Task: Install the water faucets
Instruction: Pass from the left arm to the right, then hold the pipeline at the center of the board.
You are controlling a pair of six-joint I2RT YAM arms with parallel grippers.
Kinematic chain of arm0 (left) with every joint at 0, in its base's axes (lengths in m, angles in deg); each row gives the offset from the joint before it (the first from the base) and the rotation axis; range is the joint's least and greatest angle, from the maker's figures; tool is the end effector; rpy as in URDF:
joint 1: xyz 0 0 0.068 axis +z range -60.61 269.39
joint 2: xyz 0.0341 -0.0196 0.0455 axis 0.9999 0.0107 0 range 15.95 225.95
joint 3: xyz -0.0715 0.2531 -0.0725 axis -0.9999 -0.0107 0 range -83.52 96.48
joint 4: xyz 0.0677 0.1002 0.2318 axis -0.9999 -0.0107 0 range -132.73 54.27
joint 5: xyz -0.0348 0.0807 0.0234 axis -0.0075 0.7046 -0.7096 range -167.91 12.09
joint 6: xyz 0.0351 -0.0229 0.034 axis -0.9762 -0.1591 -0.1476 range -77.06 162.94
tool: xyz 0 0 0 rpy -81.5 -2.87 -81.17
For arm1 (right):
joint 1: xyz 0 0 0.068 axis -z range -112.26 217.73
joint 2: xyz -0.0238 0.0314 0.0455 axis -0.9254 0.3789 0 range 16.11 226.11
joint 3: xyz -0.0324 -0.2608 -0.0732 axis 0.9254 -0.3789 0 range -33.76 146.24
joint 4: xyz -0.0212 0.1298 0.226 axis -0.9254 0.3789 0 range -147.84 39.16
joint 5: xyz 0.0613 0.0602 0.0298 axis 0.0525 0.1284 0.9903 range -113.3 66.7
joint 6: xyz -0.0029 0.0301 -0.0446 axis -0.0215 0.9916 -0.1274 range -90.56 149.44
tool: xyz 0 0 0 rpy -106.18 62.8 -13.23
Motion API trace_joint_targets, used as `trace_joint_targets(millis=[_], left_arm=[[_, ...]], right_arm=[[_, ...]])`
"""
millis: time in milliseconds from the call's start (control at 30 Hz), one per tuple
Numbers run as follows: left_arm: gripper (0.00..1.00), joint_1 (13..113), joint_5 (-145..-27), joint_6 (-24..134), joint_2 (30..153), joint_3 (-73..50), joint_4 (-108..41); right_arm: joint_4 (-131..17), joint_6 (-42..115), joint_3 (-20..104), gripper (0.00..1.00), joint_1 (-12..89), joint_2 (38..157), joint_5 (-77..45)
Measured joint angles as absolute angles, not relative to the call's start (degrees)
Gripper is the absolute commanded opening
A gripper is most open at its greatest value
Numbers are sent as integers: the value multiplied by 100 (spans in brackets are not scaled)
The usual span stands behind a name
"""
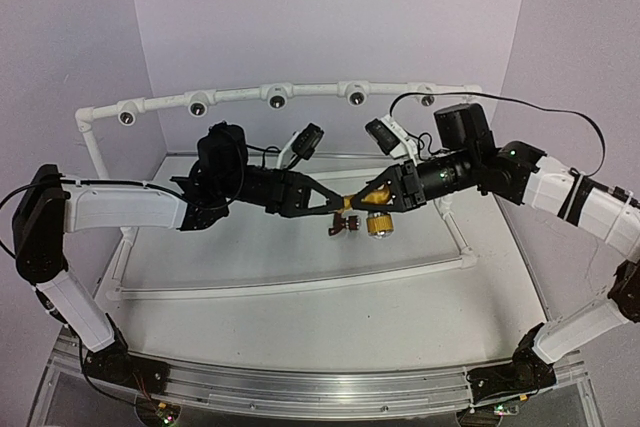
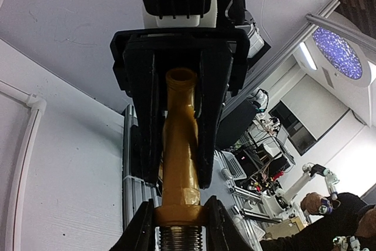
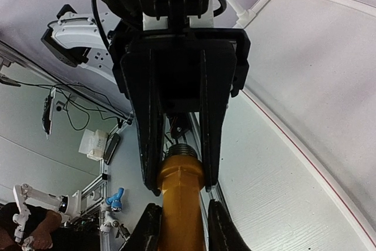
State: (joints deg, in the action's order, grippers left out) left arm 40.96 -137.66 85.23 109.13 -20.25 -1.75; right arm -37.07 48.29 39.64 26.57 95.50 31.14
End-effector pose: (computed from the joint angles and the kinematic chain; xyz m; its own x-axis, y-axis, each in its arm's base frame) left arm 0.2216 -0.2963 0.3134 -0.6035 0.1694 -0.7792 0.7334 -0.2654 -0.6258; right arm 0.2113 0.2232 0.3644 -0.6212 -0.2936 -0.7266 -0.7702 0.0576 0.6352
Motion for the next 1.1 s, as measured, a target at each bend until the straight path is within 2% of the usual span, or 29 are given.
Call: trace_joint_targets(millis=[67,100,133,300,500,700,900,1100], left_arm=[[62,4099,-13703,8483,10913,-2037,-246],[73,4102,-13645,8416,10913,-2041,-287],[79,4101,-13559,8313,10913,-2049,-346],[81,4094,-13022,7781,10893,-2109,-892],[81,4048,-12306,6930,11000,-2129,-1478],[82,3644,-11297,5788,12099,-1486,-2335],[82,3003,-10447,4691,13370,-383,-3094],[82,2830,-10035,4005,14349,635,-3563]], right_arm=[[-3673,4785,3948,0,2646,9520,2874],[-3663,4750,3907,0,2623,9468,2654],[-3624,4713,3830,0,2601,9375,2333],[-2741,4440,3573,0,2649,8725,53],[-1295,3851,4316,0,2812,9063,-2559],[-527,3151,4699,0,2836,9121,-4390],[-373,2550,4962,0,2985,9268,-5156],[-622,1859,4855,0,2996,9184,-5446]])
